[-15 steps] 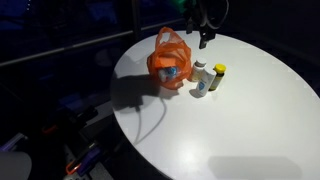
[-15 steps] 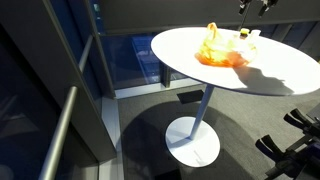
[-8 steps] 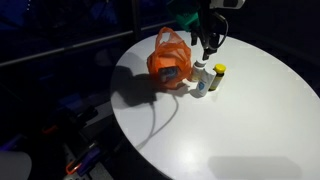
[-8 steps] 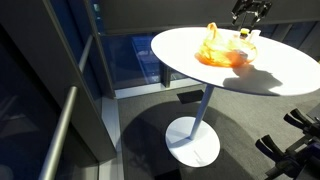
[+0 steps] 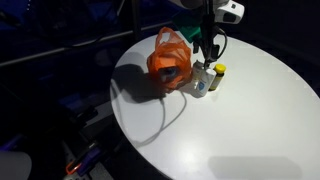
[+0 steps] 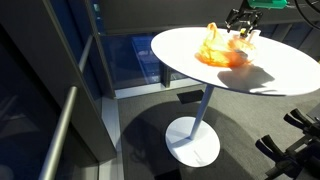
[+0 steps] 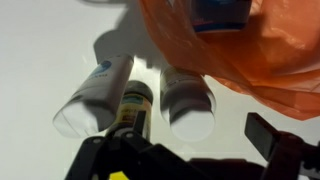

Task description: Put the white bottle inside the plastic bag

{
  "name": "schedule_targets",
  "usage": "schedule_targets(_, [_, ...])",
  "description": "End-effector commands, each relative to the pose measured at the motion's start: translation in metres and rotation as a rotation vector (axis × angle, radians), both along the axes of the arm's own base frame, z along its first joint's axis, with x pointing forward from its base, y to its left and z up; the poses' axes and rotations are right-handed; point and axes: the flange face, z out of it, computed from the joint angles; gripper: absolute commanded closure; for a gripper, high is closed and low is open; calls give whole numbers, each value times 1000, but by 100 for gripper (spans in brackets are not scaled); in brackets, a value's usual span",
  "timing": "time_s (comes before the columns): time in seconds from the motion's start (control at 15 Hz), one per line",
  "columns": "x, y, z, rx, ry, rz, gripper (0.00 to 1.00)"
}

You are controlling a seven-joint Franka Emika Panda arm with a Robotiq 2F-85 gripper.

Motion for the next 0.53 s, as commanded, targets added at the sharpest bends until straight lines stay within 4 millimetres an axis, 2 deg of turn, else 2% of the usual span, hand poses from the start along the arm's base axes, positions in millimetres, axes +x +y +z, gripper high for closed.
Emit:
schedule_targets(0.0, [13, -6, -6, -8, 5, -36, 25])
schedule_targets(0.07, [14, -7, -7, -10, 6, -38, 26])
schedule_targets(0.27, [16, -9, -5, -10, 3, -48, 51])
schedule_targets(0.47, [16, -10, 7, -12, -11, -51, 75])
